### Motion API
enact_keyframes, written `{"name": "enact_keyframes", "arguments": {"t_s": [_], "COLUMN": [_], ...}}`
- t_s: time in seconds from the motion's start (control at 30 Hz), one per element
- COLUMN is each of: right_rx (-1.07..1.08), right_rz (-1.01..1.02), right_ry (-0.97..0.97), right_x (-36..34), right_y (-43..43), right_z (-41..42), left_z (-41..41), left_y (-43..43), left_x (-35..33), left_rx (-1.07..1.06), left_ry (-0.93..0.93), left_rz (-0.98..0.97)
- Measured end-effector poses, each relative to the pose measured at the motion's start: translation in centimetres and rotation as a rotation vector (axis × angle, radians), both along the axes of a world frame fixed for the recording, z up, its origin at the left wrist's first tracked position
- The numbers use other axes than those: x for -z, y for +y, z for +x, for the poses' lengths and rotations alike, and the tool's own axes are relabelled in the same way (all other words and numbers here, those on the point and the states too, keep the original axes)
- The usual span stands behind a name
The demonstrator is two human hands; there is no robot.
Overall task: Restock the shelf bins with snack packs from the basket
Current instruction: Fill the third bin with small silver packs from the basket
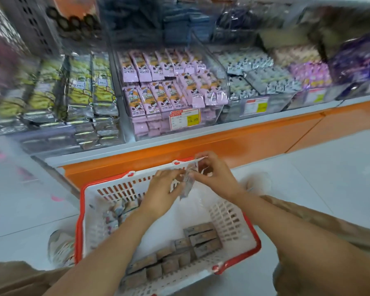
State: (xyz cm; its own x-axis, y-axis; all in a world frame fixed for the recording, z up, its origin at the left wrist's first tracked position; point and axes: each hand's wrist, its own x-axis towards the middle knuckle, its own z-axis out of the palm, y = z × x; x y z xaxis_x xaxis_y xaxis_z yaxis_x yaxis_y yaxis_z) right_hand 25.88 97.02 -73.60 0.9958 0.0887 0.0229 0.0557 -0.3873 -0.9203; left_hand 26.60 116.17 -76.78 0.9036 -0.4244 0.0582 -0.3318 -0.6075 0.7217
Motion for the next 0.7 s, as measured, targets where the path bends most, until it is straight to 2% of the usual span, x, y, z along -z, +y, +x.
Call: {"name": "enact_keyframes", "arguments": {"t_s": [0.13,0.27,0.4,0.47,0.53,0.63,0.7], "right_rx": [0.032,-0.007,0.031,0.083,0.151,0.301,0.399], "right_rz": [0.122,0.015,-0.025,-0.022,-0.028,-0.128,-0.227], "right_ry": [-0.076,-0.083,-0.137,-0.191,-0.241,-0.326,-0.366], "right_x": [-2.9,-4.2,-6.1,-7.7,-9.4,-12.0,-13.3], "right_y": [-0.7,-2.3,-3.5,-4.2,-5.3,-7.6,-9.3], "right_z": [-1.1,-2.7,-3.6,-3.3,-2.4,0.0,2.2], "left_z": [-0.1,-0.4,-0.3,0.1,0.7,2.0,3.3], "left_y": [-1.3,-2.8,-4.5,-5.4,-6.1,-5.9,-5.3], "left_x": [-2.3,-5.2,-7.6,-8.7,-10.0,-11.6,-11.6], "left_rx": [-0.038,-0.100,-0.072,-0.062,-0.110,-0.207,-0.216], "left_ry": [0.095,0.173,0.156,0.087,-0.132,-0.538,-0.598], "left_rz": [-0.178,-0.403,-0.436,-0.385,-0.250,0.033,0.265]}}
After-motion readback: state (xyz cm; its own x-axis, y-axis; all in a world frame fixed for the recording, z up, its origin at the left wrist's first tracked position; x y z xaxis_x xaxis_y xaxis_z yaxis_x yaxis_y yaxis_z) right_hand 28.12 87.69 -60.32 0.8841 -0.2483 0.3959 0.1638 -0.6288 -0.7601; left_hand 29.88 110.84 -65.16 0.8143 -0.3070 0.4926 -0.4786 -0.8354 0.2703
